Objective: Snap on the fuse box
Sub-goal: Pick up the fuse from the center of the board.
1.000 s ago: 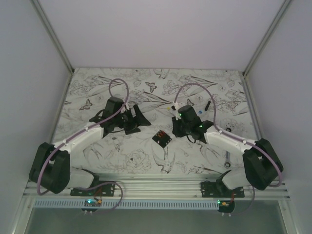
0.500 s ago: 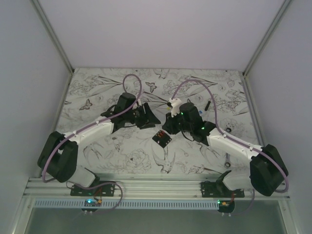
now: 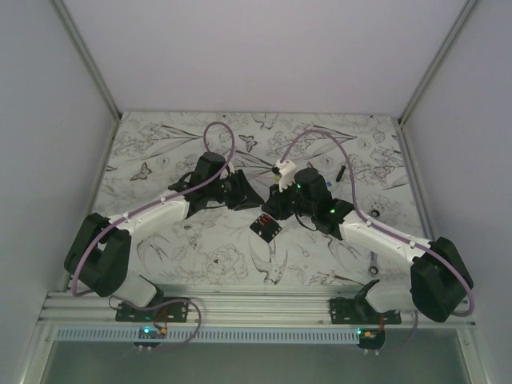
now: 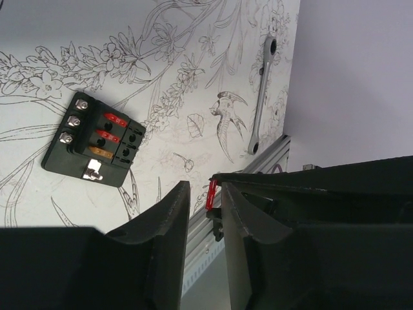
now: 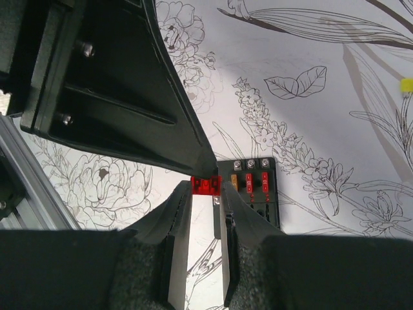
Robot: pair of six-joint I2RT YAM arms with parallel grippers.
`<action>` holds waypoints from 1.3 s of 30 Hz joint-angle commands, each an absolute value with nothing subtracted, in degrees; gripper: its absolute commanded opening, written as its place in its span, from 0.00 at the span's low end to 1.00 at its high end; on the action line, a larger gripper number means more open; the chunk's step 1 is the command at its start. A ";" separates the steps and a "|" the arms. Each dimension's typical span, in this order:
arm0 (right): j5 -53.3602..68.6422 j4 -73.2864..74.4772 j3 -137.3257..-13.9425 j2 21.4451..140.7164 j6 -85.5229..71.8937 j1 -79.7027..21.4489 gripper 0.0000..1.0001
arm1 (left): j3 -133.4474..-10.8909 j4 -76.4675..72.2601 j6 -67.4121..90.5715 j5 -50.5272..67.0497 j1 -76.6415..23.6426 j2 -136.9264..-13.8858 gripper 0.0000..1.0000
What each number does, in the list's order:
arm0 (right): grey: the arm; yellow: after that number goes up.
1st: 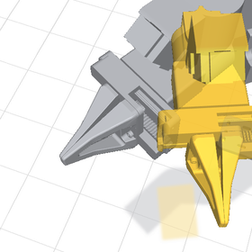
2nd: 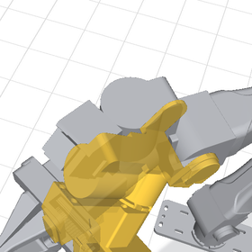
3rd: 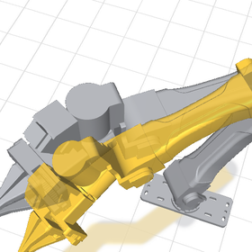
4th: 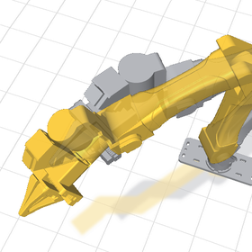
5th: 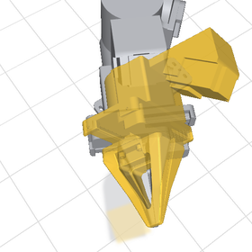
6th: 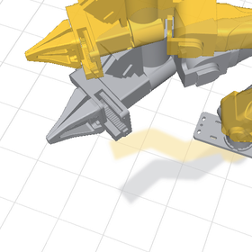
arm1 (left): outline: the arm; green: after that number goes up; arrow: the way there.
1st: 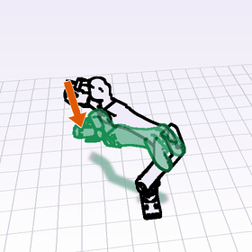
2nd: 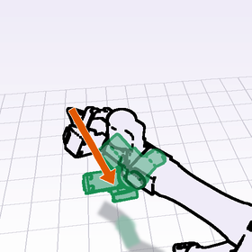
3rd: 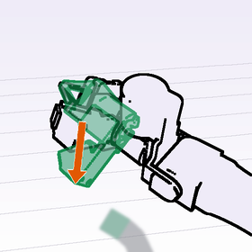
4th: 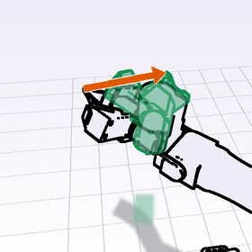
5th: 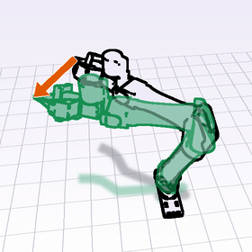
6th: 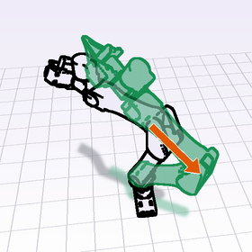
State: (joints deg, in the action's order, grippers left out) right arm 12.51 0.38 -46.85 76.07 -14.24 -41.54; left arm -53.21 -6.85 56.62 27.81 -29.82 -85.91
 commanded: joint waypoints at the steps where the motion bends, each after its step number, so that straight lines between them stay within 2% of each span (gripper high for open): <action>1: 13.36 -2.32 -48.50 75.77 -14.95 -42.08 0.21 | -54.39 -8.59 57.51 29.36 -30.41 -87.22 0.29; 8: 13.20 -3.71 -48.64 76.37 -15.65 -42.03 0.21 | -54.81 -9.37 58.16 30.26 -30.67 -87.82 0.19; 15: 12.74 -5.36 -48.78 76.76 -16.41 -42.02 0.21 | -54.69 -9.49 58.45 30.01 -30.67 -87.47 0.00; 20: 10.95 -7.66 -47.37 75.10 -18.76 -42.07 0.29 | -53.64 -9.75 58.32 28.43 -30.67 -85.89 0.00; 27: 11.05 -18.03 -41.00 68.85 -27.25 -41.13 0.41 | -50.44 -11.47 59.98 22.13 -30.63 -79.49 0.00; 34: 11.44 -42.15 -30.64 66.60 -46.92 -40.08 0.43 | -44.61 -18.37 62.15 12.56 -31.38 -67.38 0.00; 39: 12.23 -56.78 -28.04 68.97 -54.53 -40.39 0.44 | -41.40 -22.92 62.25 6.10 -33.49 -60.65 0.00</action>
State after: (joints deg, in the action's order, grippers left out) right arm 11.33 -39.09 -27.97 67.61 -44.73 -40.36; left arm -43.64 -16.60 61.65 12.97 -31.90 -64.42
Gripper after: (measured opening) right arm 0.434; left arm 0.019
